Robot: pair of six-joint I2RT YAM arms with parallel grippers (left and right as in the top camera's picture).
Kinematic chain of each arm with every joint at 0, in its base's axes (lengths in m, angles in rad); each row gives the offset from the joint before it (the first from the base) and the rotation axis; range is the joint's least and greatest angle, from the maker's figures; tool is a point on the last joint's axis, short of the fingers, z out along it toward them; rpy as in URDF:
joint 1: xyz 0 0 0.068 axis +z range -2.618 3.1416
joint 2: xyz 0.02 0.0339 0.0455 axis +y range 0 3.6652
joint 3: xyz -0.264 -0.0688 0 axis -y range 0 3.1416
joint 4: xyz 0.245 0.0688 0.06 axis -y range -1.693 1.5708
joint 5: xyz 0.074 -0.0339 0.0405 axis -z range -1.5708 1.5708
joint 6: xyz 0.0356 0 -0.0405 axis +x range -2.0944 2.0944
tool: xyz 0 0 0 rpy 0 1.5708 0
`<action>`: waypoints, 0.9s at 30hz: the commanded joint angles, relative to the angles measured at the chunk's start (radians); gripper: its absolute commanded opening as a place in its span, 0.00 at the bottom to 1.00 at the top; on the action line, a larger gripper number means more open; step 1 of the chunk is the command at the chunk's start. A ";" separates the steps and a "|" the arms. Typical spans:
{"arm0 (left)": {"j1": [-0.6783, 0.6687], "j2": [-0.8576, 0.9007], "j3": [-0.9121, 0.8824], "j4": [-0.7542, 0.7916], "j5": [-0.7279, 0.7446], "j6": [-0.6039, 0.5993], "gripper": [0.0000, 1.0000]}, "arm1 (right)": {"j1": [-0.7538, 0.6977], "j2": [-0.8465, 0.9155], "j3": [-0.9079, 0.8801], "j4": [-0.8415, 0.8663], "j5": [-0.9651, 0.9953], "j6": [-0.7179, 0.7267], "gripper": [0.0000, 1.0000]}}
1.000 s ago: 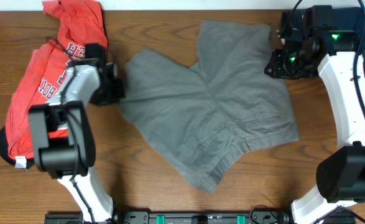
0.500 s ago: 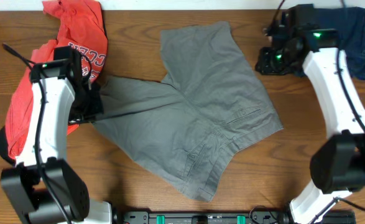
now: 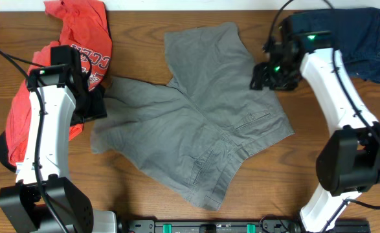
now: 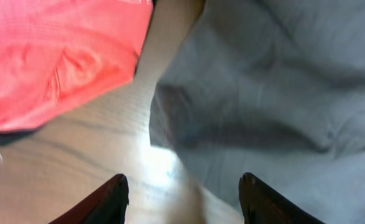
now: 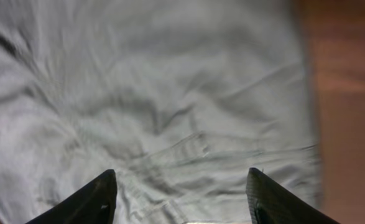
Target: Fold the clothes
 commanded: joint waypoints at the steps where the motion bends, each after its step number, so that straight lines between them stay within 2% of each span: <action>1: 0.002 -0.017 0.015 0.062 0.036 -0.005 0.59 | 0.071 0.002 -0.095 0.008 0.000 0.051 0.69; 7: 0.002 -0.016 0.015 0.229 0.148 -0.003 0.60 | 0.149 0.002 -0.265 0.110 -0.001 0.159 0.70; 12: -0.029 -0.016 0.015 0.386 0.281 0.111 0.61 | 0.163 0.002 -0.339 0.156 0.002 0.190 0.70; 15: -0.073 -0.015 0.015 0.460 0.283 0.164 0.68 | 0.163 0.002 -0.370 0.175 0.067 0.222 0.72; 20: -0.153 -0.003 0.014 0.557 0.282 0.267 0.70 | 0.143 0.003 -0.425 0.183 0.196 0.265 0.74; 27: -0.205 0.047 0.014 0.639 0.282 0.278 0.70 | 0.072 0.003 -0.455 0.200 0.254 0.259 0.74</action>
